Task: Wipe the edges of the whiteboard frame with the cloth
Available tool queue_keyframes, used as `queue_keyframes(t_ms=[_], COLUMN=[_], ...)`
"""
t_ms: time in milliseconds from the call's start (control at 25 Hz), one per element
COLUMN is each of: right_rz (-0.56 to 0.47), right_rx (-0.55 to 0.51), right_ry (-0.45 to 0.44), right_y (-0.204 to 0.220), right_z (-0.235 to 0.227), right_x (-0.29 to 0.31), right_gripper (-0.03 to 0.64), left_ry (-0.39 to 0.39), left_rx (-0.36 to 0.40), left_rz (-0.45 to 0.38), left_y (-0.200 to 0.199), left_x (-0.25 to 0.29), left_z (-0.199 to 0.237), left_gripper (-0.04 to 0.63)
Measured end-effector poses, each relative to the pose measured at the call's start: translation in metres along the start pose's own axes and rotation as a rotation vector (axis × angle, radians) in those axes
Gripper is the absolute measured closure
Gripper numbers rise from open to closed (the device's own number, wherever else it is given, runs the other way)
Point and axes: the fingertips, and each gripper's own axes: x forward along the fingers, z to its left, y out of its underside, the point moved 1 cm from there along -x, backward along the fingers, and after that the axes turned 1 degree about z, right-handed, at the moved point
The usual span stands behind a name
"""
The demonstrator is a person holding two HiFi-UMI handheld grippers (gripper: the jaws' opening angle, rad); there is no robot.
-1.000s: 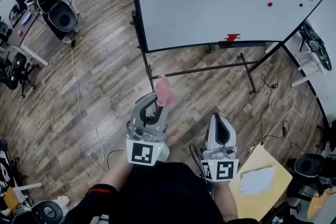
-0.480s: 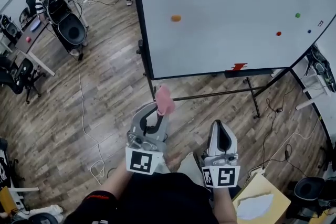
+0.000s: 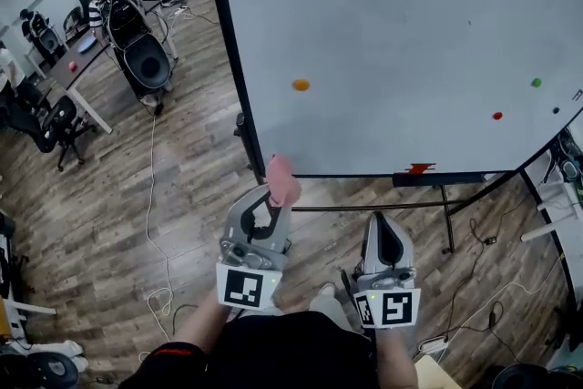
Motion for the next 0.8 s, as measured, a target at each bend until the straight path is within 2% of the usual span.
queue_keyframes(t_ms=[400, 600, 800], right_rz=[0.001, 0.006, -0.016], right_rx=[-0.028, 0.007, 0.010], right_ry=[-0.238, -0.294, -0.331], right_y=[-0.025, -0.034, -0.053], right_z=[-0.026, -0.027, -0.012], right_x=[0.050, 0.076, 0.116], right_gripper=[0.615, 0.615, 0.615], left_ry=[-0.163, -0.187, -0.199], left_rx=[0.127, 0.173, 0.223], left_rz=[-0.009, 0.009, -0.013], left_y=[-0.038, -0.052, -0.068], left_x=[0.055, 0.079, 0.099], left_z=[0.015, 0.030, 0.067], left_gripper=[0.546, 0.546, 0.546])
